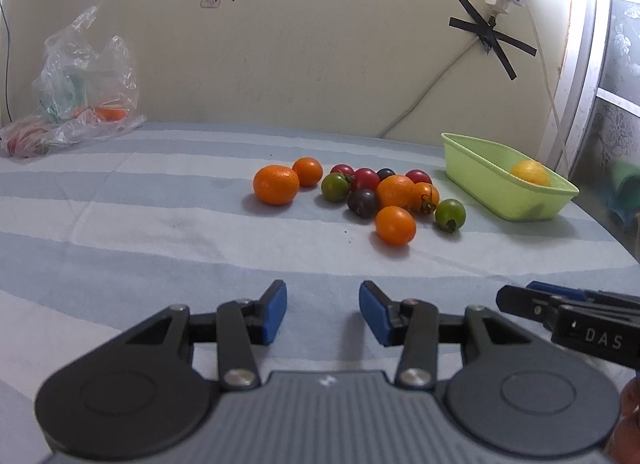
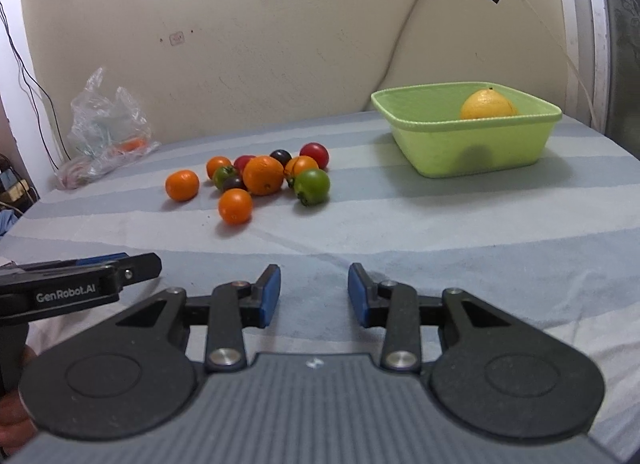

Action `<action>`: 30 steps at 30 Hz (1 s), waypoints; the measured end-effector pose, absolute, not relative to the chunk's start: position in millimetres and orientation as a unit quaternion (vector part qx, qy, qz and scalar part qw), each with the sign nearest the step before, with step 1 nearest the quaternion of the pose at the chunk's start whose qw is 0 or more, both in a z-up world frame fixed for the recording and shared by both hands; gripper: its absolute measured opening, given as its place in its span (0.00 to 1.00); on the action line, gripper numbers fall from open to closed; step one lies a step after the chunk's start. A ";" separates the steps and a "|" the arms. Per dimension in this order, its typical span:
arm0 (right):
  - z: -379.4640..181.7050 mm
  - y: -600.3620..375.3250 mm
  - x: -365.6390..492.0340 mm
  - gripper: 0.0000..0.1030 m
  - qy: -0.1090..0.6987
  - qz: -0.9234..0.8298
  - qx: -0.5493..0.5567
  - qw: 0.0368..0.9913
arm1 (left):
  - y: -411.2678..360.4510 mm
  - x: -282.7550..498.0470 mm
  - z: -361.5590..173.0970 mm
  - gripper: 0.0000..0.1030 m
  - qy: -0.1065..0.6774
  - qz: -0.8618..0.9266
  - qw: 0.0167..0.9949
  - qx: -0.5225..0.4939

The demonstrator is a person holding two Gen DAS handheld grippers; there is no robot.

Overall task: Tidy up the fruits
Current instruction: 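Grasp an orange cherry tomato with the left gripper while the right grasps a green tomato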

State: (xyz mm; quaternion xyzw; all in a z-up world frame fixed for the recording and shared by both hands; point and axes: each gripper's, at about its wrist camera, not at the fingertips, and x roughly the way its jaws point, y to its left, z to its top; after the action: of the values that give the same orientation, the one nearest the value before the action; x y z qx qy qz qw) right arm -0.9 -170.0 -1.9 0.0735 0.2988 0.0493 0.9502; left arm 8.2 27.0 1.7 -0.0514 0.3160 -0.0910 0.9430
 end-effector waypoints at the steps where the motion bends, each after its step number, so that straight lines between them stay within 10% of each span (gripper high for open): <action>1: -1.9 -169.2 -0.8 0.39 0.299 0.049 0.071 0.950 | 27.6 8.6 1.3 0.40 0.316 -0.092 0.943 -0.051; 30: 18.9 -190.6 84.0 0.40 0.294 0.098 0.093 0.946 | -24.0 69.2 17.8 0.42 0.308 -0.168 0.936 0.022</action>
State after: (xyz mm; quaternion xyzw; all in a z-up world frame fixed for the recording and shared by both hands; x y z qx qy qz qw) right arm 84.0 -190.6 18.9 0.0933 0.2940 0.0981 0.9462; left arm 69.2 -24.0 17.8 0.0220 0.3085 -0.1679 0.9360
